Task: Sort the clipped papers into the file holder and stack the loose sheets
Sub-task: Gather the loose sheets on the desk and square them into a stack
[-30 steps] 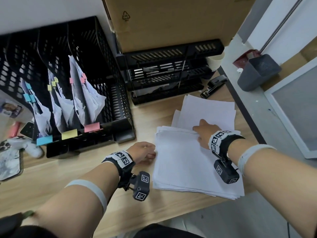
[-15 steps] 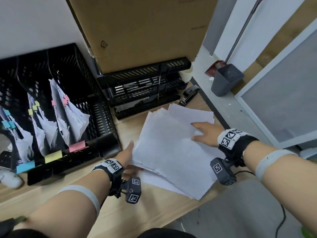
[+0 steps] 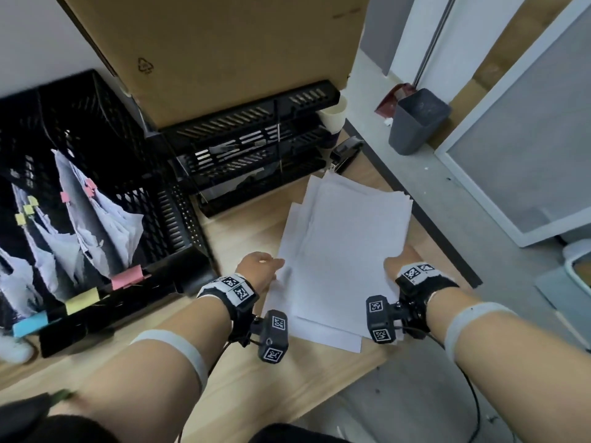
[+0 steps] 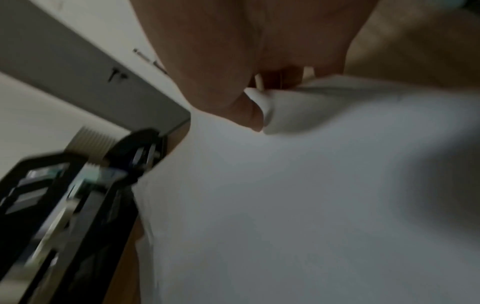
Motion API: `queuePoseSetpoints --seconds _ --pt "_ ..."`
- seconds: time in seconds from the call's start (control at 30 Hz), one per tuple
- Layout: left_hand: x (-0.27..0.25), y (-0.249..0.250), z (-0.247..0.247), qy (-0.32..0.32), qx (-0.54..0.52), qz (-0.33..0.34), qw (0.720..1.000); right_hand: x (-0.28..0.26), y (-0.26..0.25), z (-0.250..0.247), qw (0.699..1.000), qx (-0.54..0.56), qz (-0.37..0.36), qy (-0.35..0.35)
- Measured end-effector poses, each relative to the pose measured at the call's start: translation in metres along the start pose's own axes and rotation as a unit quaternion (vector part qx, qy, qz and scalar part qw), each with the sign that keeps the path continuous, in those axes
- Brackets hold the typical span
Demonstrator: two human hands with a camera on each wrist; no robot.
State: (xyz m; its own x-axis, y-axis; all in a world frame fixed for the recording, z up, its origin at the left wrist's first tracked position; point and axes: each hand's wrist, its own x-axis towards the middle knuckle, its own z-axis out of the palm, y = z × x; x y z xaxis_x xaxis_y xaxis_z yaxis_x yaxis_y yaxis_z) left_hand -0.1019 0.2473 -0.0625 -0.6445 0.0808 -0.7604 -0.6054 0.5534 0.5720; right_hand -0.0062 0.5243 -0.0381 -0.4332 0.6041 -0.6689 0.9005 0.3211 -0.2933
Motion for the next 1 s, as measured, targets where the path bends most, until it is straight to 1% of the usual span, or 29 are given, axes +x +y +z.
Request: queuePoseSetpoints --seconds 0.07,0.1,0.17,0.27,0.33,0.43,0.5,0.57,0.67,0.77,0.83,0.87,0.9,1.0 --pt "0.003 0.002 0.005 0.008 0.041 0.009 0.999 -0.002 -0.005 0.014 0.999 -0.020 0.015 0.031" --pt "0.002 0.004 0.008 0.008 0.060 0.009 0.998 -0.005 -0.008 0.019 0.999 -0.020 0.020 0.034" --pt "0.000 0.006 0.012 0.005 0.112 0.025 0.993 -0.009 -0.013 0.027 1.000 -0.006 0.012 0.024" --pt "-0.001 0.005 0.015 -0.001 0.207 0.052 0.977 -0.012 -0.008 0.037 1.000 0.027 -0.015 0.000" --pt "0.002 0.004 0.015 0.015 0.230 0.069 0.971 -0.014 -0.003 0.041 0.998 0.051 -0.028 -0.014" --pt "0.003 0.000 0.015 0.011 0.194 0.075 0.978 -0.020 0.001 0.042 0.999 0.011 -0.035 0.012" --pt "0.003 -0.003 0.018 -0.026 0.165 0.078 0.983 -0.021 0.003 0.043 0.998 0.024 -0.049 0.008" --pt "0.000 -0.006 0.020 -0.049 0.147 0.091 0.984 -0.023 0.005 0.042 0.996 0.072 -0.053 -0.010" --pt "-0.008 -0.014 0.015 -0.037 0.065 0.127 0.989 -0.026 0.008 0.035 0.992 0.123 -0.023 -0.023" --pt "-0.020 -0.012 -0.001 -0.038 0.012 0.191 0.981 -0.020 0.011 0.029 0.972 0.228 -0.011 -0.056" --pt "-0.030 -0.001 -0.013 -0.034 -0.008 0.222 0.974 0.000 0.016 0.033 0.955 0.289 -0.017 -0.059" --pt "-0.036 0.008 -0.018 -0.034 -0.022 0.235 0.971 -0.006 0.007 0.027 0.946 0.317 -0.037 -0.051" --pt "-0.043 0.016 -0.023 -0.033 -0.035 0.247 0.968 -0.014 -0.004 0.019 0.937 0.343 -0.061 -0.027" --pt "-0.058 0.040 -0.038 -0.003 -0.070 0.311 0.948 -0.071 -0.048 -0.017 0.914 0.373 -0.150 0.059"
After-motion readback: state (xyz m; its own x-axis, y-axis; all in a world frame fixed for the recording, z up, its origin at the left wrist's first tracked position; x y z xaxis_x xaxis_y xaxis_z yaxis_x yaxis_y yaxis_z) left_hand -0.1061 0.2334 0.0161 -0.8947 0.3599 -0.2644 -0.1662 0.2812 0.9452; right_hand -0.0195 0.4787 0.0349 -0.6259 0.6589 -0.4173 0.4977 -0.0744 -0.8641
